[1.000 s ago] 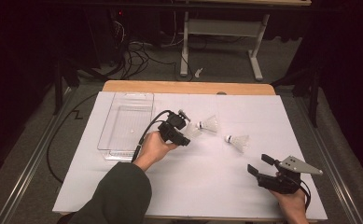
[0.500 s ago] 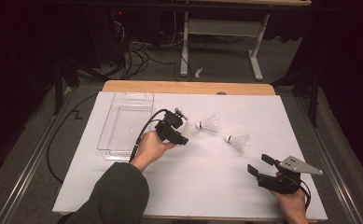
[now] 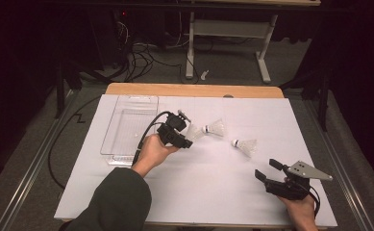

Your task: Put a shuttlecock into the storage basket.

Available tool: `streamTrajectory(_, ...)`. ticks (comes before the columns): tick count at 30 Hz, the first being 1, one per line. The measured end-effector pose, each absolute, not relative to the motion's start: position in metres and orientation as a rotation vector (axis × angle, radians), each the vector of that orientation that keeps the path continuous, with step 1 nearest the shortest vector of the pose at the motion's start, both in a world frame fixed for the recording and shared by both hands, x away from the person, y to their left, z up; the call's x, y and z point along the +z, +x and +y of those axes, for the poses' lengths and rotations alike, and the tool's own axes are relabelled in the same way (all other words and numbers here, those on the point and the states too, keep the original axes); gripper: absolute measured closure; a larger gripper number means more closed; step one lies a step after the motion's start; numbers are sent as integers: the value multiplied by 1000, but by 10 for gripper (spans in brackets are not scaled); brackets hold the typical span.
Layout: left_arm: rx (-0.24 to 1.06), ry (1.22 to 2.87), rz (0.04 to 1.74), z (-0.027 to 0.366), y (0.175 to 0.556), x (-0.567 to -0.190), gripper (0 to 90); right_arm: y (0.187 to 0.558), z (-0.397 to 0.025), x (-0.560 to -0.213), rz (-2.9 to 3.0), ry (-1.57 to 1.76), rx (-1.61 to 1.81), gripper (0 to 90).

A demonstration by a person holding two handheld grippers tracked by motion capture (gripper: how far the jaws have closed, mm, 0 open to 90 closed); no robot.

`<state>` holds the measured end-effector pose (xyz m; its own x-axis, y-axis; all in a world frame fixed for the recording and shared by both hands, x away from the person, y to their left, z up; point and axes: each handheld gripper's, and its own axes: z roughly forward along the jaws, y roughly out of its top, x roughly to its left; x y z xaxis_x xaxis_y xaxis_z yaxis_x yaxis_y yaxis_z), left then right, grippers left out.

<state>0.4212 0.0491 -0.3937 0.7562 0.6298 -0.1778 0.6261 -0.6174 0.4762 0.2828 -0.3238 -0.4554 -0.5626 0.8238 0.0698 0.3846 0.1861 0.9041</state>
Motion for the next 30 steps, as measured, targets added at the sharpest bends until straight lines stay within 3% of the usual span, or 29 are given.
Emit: streamTrajectory(30,53,2392,983,70,416,-379,649,283,-324,-455,2031,1132,1351,270)
